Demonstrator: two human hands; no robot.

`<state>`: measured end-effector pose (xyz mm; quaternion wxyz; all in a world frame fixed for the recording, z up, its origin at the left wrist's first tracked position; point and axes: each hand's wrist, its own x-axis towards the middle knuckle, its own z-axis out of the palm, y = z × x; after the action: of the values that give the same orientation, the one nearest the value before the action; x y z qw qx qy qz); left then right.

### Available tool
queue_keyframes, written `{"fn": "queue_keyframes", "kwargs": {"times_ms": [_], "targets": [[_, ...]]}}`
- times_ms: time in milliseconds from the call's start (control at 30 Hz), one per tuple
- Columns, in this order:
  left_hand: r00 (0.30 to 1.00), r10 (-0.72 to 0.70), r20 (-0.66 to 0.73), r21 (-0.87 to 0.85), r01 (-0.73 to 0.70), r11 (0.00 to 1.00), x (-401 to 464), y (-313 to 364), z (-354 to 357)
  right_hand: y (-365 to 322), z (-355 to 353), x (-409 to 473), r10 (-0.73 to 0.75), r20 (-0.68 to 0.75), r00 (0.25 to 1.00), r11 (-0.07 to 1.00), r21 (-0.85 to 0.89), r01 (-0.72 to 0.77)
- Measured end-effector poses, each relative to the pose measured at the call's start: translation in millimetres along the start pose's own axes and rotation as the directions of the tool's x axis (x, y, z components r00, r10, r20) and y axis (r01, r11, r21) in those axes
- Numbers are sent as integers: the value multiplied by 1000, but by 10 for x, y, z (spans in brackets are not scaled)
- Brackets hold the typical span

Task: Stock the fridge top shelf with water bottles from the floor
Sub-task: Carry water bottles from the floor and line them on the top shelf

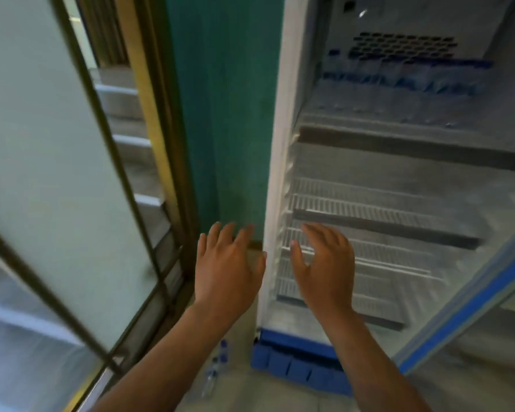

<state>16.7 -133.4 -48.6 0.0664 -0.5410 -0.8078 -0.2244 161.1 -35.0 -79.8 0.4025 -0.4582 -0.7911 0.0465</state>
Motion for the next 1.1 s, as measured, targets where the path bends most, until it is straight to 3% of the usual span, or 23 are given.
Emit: {"fn": "queue_keyframes", "kwargs": {"times_ms": [300,467,600,867,1000,1100], "targets": [[955,-263,136,114,249,962,-1198,-1472,199,-773,972,-1183,-84,277,957,996,64,69],[883,-402,243,131,381,915,-1722,-2365,550,-1126,1669,-1830,-72,383,921,995,95,38],[809,-499,312,146,478,866,-2113,-2939,1115,-1231,2364,-2404,-37,536,843,994,105,-23],[426,-779,460,156,824,544,-2945,-3758,2758,-827,3800,-3651,6,831,557,999,20,-39],[199,-884,424,98,960,263,-3329,-4196,3724,-492,4686,-4175,-25,914,406,999,13,32],[59,-911,409,60,994,92,-3635,-4534,4363,-325,5356,-4606,-43,937,347,999,32,38]]}}
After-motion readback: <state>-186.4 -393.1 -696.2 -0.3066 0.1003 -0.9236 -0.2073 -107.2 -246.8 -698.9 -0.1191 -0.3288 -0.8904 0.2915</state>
